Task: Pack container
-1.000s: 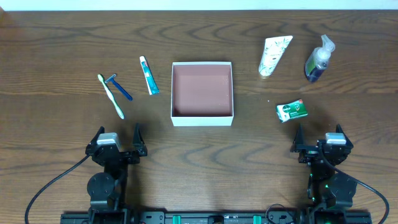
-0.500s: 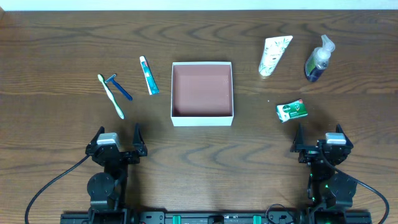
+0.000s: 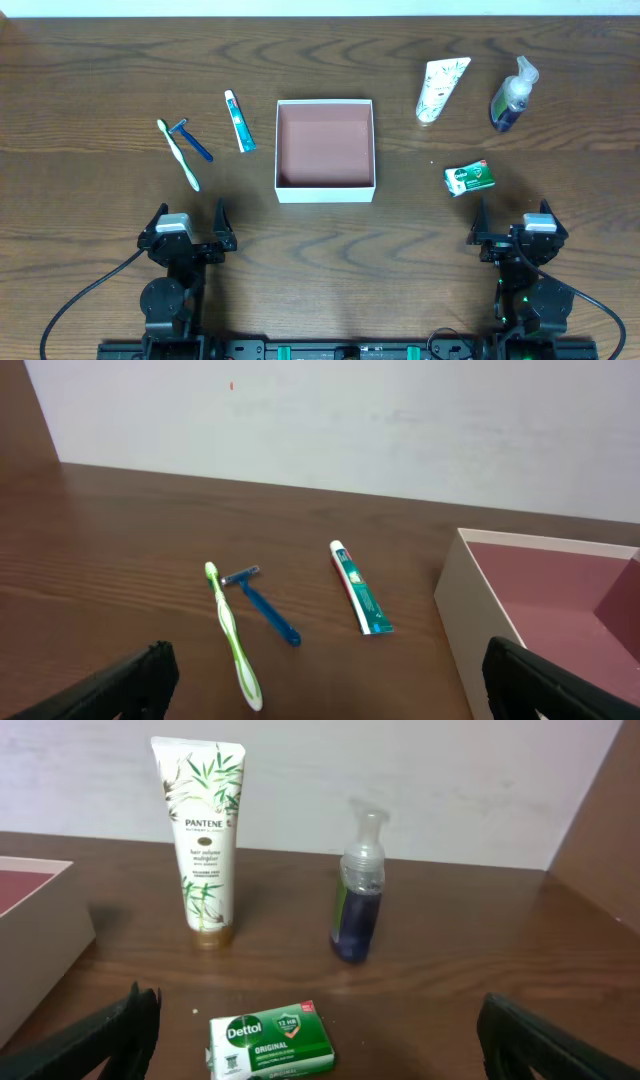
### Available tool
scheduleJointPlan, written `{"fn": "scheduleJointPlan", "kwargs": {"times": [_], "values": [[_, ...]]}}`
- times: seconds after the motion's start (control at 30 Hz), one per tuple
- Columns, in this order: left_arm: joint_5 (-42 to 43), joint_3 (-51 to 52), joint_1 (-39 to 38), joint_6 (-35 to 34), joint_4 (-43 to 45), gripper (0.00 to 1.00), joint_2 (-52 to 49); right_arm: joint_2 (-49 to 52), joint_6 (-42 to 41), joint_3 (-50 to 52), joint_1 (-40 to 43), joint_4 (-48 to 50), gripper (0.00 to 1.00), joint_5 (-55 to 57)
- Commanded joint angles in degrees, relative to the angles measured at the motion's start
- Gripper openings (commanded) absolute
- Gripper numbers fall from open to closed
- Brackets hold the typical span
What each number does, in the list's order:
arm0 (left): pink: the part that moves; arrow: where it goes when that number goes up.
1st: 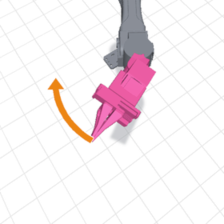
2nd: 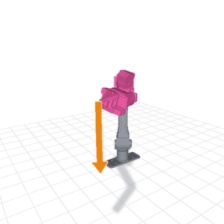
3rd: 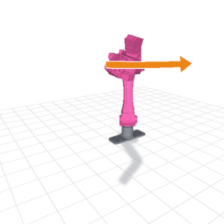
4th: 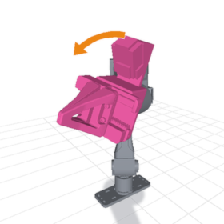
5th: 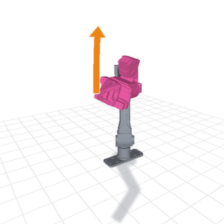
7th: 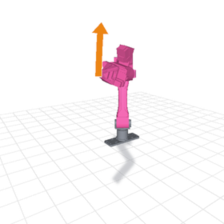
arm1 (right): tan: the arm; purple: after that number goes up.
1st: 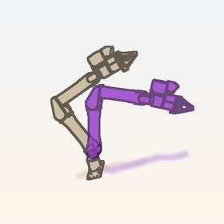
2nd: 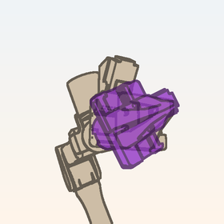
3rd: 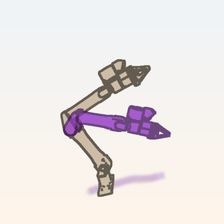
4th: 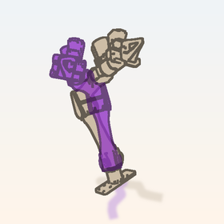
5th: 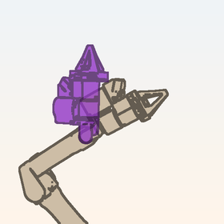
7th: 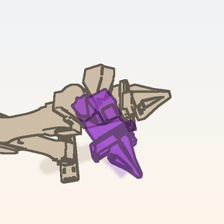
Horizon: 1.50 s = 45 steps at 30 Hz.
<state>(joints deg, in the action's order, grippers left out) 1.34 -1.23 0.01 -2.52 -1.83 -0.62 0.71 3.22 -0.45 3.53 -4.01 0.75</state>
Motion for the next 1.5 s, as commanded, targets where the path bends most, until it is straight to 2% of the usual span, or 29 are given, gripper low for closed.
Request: {"fn": "scheduleJointPlan", "kwargs": {"times": [0.0,1.03,1.23,1.47], "values": [[-0.46,1.01,0.31,1.01,-2.23,0.98,0.39,-0.42,0.68,0.13,0.42,-0.26,0.99,-0.61],[-0.48,1.01,0.31,1.01,-2.23,0.98,0.39,-0.42,0.70,0.13,0.44,-0.07,0.99,1.18],[-0.46,1.01,0.31,1.01,-2.23,0.98,0.39,-0.42,-3.69,0.13,0.42,0.98,0.99,-1.36],[-0.46,1.01,0.31,1.01,-2.23,0.98,0.39,-0.39,-6.14,0.04,0.42,2.47,0.99,-10.71]]}}
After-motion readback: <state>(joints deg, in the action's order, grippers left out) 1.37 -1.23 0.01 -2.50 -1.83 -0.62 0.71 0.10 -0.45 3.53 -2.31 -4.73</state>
